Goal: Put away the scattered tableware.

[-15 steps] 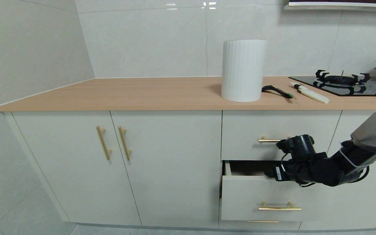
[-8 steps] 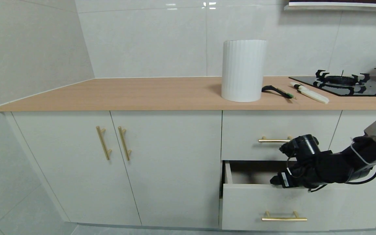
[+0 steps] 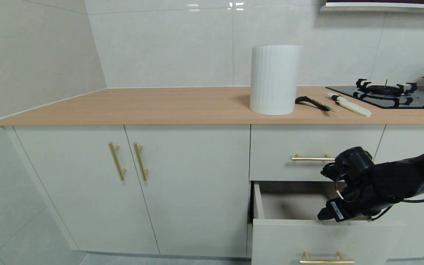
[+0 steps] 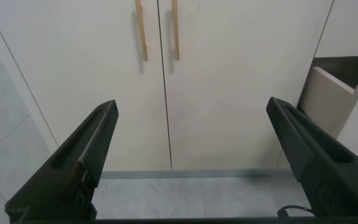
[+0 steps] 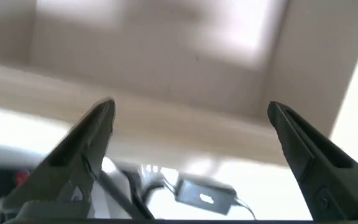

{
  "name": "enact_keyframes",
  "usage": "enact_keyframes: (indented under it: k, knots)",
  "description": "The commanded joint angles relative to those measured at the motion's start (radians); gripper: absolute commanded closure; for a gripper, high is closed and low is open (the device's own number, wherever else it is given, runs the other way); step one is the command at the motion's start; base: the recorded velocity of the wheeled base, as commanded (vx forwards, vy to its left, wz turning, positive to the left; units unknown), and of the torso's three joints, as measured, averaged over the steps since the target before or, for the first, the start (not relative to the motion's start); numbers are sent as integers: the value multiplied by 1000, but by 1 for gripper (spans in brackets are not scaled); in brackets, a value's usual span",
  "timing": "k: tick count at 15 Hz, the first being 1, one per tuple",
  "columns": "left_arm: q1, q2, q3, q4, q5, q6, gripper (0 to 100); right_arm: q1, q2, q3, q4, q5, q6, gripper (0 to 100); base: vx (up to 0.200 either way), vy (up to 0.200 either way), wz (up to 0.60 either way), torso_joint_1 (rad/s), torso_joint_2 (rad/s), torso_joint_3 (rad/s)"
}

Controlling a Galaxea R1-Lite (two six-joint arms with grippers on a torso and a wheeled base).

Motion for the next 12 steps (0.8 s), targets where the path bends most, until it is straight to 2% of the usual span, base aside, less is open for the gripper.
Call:
enact_keyframes:
  k: [1, 4, 9, 10, 12]
  knots:
    - [0, 0, 0, 0, 0, 0, 0, 9, -28, -3, 36, -1, -8, 0, 0, 0, 0, 0, 0, 0]
    - [0, 0, 0, 0, 0, 0, 0, 24, -47, -3, 114, -9, -31, 0, 0, 0, 0, 0, 0, 0]
    - [0, 0, 0, 0, 0, 0, 0, 93, -95, -3, 353, -15, -69, 0, 0, 0, 0, 0, 0, 0]
    - [0, 0, 0, 0, 0, 0, 0, 93, -95, -3, 353, -15, -69, 0, 0, 0, 0, 0, 0, 0]
    - [0, 0, 0, 0, 0, 0, 0, 139, -123, 3, 485, -15, -80, 0, 0, 0, 0, 0, 0, 0]
